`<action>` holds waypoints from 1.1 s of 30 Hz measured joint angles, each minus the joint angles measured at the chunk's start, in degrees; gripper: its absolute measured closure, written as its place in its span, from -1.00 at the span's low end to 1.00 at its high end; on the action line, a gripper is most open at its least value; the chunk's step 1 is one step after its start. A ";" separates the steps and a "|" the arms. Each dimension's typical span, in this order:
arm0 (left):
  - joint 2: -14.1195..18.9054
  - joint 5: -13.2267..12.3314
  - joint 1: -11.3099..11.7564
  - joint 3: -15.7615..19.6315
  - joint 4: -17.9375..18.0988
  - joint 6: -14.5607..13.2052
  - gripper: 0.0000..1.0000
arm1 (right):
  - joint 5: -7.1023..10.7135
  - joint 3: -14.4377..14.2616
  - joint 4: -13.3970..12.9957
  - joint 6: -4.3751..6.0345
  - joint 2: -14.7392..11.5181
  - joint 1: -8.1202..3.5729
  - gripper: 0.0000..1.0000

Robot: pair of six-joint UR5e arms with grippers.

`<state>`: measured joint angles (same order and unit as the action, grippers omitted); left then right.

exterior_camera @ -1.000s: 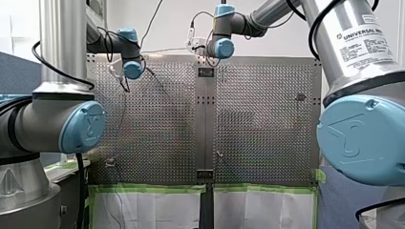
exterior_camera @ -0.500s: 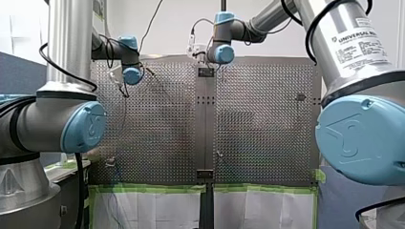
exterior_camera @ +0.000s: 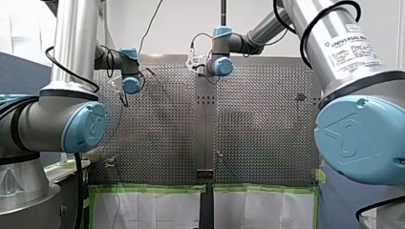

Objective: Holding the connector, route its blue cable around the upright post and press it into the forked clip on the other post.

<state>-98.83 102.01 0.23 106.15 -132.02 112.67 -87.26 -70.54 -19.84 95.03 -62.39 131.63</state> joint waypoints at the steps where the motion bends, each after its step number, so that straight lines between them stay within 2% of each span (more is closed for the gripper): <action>1: -0.51 -0.31 0.04 0.00 0.37 0.12 1.00 | 0.00 0.00 -0.10 0.00 0.42 -0.10 1.00; 6: -2.14 -1.01 0.35 0.00 1.41 0.83 1.00 | 0.00 0.00 -0.79 -0.02 2.21 -0.63 1.00; 14: -2.80 -1.70 0.85 -0.08 2.15 1.84 1.00 | -0.07 0.00 -1.50 -0.07 5.17 -1.85 1.00; 19: -4.66 -3.10 0.94 -0.21 2.23 2.45 1.00 | -0.17 -0.03 -0.58 -0.25 5.90 -2.29 1.00; 23: -6.58 -4.17 0.93 -0.25 2.37 2.95 1.00 | -0.24 -0.13 0.74 -1.04 6.15 -2.49 1.00; 28: -7.54 -4.19 0.73 -0.26 2.44 3.85 1.00 | -0.52 -1.01 2.30 -1.66 6.74 -2.61 1.00; 33: -7.63 -3.61 0.56 -0.26 2.28 4.72 1.00 | -0.64 -2.36 2.18 -1.70 7.14 -2.61 1.00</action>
<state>-106.46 98.40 0.80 105.89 -129.74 117.40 -87.90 -72.90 -17.66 93.33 -55.26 129.02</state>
